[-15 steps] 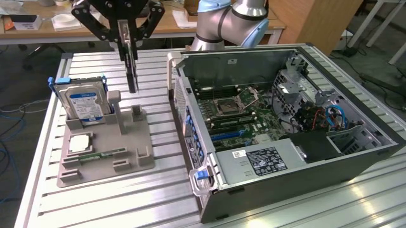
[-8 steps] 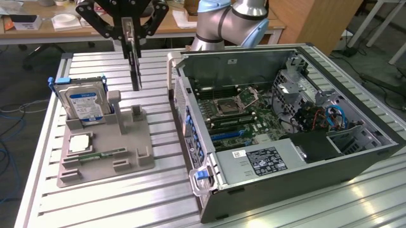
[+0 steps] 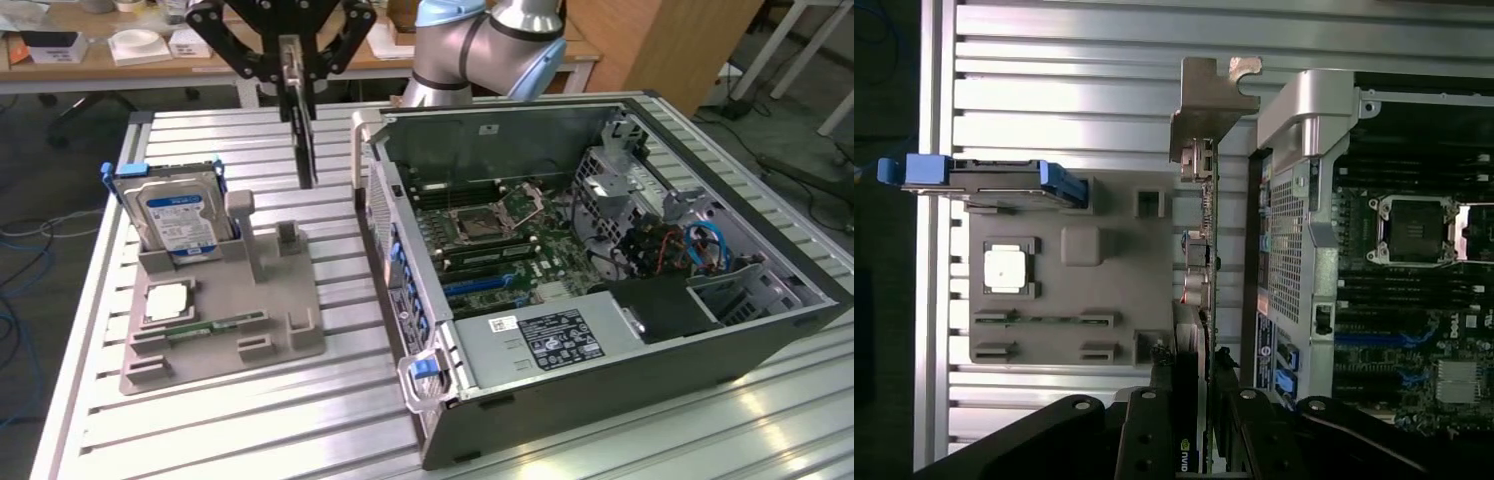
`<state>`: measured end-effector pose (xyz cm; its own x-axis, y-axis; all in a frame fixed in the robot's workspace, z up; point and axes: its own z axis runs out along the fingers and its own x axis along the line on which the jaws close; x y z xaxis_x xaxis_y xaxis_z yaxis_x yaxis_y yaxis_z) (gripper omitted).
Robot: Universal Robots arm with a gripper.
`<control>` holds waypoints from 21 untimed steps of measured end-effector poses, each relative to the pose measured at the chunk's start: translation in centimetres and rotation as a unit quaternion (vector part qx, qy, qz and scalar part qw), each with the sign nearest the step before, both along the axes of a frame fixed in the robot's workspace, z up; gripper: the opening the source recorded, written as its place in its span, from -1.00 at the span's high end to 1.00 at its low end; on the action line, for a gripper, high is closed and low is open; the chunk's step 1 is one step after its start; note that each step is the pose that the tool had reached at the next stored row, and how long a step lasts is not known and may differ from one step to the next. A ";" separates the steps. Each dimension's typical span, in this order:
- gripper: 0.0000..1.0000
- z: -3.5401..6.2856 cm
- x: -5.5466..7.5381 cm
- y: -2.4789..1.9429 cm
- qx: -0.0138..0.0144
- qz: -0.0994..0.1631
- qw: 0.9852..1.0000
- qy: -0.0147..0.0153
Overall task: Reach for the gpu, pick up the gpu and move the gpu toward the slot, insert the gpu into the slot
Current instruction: 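Pick up the gpu and move the gpu toward the slot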
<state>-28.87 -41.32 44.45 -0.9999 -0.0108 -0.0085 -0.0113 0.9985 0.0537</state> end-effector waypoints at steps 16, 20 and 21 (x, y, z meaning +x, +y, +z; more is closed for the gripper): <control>0.47 0.19 2.2 0.00 0.000 -0.001 1.000 0.000; 0.47 0.24 2.7 0.00 0.000 -0.001 1.000 0.000; 0.47 0.25 2.8 0.00 0.000 -0.001 1.000 0.000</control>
